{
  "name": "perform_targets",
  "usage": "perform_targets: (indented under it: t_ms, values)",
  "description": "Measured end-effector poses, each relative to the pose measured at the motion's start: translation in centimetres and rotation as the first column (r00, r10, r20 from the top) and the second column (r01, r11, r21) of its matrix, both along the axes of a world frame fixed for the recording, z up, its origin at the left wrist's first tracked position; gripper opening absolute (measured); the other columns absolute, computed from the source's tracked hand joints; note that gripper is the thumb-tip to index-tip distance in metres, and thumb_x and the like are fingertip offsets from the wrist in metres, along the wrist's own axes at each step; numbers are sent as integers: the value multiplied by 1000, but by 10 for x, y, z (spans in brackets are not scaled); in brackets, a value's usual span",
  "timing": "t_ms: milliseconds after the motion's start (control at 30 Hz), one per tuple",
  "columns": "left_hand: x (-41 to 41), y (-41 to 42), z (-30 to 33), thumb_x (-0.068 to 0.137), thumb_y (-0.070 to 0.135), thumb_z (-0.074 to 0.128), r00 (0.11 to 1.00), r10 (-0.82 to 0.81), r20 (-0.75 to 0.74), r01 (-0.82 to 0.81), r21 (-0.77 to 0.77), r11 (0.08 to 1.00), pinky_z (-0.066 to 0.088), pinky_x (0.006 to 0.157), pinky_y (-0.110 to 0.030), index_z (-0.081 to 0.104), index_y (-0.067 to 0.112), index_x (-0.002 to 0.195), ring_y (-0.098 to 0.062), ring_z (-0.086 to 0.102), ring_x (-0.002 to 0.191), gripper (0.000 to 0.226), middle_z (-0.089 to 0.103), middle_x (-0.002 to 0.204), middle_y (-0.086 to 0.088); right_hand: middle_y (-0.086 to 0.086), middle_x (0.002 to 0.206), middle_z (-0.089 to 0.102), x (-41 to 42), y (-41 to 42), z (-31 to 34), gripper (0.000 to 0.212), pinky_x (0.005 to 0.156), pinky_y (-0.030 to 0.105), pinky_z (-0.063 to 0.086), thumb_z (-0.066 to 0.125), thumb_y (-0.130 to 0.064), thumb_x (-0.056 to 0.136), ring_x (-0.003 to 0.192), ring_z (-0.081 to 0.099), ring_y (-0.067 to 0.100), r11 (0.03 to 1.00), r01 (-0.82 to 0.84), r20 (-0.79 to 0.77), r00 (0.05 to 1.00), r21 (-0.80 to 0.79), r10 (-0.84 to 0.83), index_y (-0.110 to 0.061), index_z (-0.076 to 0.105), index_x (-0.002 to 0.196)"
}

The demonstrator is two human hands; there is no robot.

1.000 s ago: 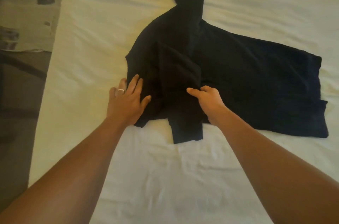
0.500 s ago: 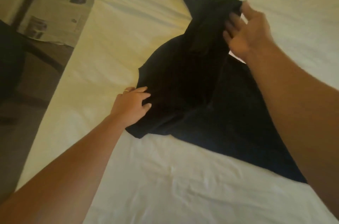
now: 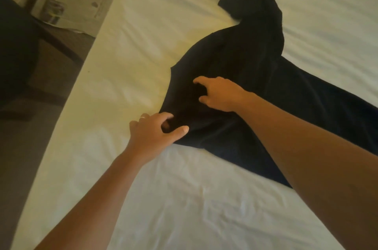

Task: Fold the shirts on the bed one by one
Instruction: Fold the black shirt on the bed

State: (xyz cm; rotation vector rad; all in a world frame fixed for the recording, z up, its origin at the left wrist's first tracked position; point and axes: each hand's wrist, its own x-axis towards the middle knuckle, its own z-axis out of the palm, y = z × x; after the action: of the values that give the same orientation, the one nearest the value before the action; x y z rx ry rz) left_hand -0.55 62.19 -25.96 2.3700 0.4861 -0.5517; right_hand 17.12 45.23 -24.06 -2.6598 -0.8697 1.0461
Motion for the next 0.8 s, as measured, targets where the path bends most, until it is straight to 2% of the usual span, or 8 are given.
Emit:
perform_targets:
  t_ms: [100, 167, 233, 333, 467, 633, 733, 800]
  values:
    - [-10, 5, 0, 75, 83, 60, 1000, -14, -25, 14, 1, 1000, 30, 97, -41, 57, 41, 121, -15, 46, 109, 62, 60, 98, 19, 2, 107, 60, 8, 6, -1, 33, 79, 41, 50, 61, -35, 99, 95, 59, 26, 999, -20, 38, 999, -34, 21, -25, 51, 129]
    - [-11, 10, -2, 82, 73, 63, 999, -39, -31, 41, 60, 997, 31, 97, -44, 59, 35, 116, -18, 48, 111, 51, 58, 95, 14, -5, 89, 59, 19, 4, -3, 15, 68, 34, 44, 63, -34, 97, 84, 60, 21, 988, 121, 86, 988, 95, -129, -24, 56, 107]
    - [-10, 16, -6, 90, 63, 60, 1000, 21, -16, -20, 59, 998, 31, 98, -46, 61, 29, 110, -22, 52, 108, 39, 56, 90, 9, -6, 81, 59, 30, -5, -2, 10, 62, 29, 42, 62, -32, 98, 75, 58, 13, 921, 299, 147, 929, 249, -341, -26, 55, 99]
    - [-8, 23, -13, 97, 50, 57, 962, 269, 39, -266, -58, 962, 31, 94, -43, 58, 24, 85, -22, 60, 86, 29, 56, 74, 11, -7, 86, 59, 32, -23, -5, 24, 71, 26, 47, 59, -27, 100, 76, 57, 5, 886, 374, 89, 907, 273, -411, -24, 53, 124]
    - [-5, 17, -22, 99, 46, 54, 952, 299, 59, -303, 55, 952, 27, 85, -39, 58, 25, 88, -23, 59, 81, 24, 60, 77, 9, -8, 104, 60, 19, -29, -16, 62, 82, 25, 42, 63, -25, 97, 90, 55, 6, 942, 263, 84, 955, 207, -285, -26, 34, 152]
    - [5, -18, -12, 87, 29, 60, 975, 153, 159, -211, 479, 852, 39, 80, -42, 61, 18, 110, -26, 54, 85, 26, 61, 93, -6, -10, 119, 57, -2, -44, -24, 45, 92, 23, 41, 57, -24, 100, 111, 48, 5, 845, 323, 184, 883, 426, -431, -21, 47, 145]
    - [19, -45, -11, 85, 29, 60, 944, -44, 327, -125, 479, 869, 46, 88, -48, 57, 13, 130, -37, 56, 111, 48, 58, 125, -15, -8, 113, 60, -4, -56, -26, 28, 93, 32, 52, 50, -19, 104, 104, 56, 7, 748, 385, 221, 793, 540, -567, -16, 60, 130]
    - [31, -57, -19, 92, 40, 53, 914, -226, 336, 39, 481, 876, 45, 95, -51, 53, 14, 141, -39, 52, 127, 55, 55, 141, -16, -10, 104, 62, 5, -62, -25, 29, 82, 31, 57, 47, -18, 105, 86, 61, 6, 740, 447, 174, 786, 503, -593, -17, 59, 131]
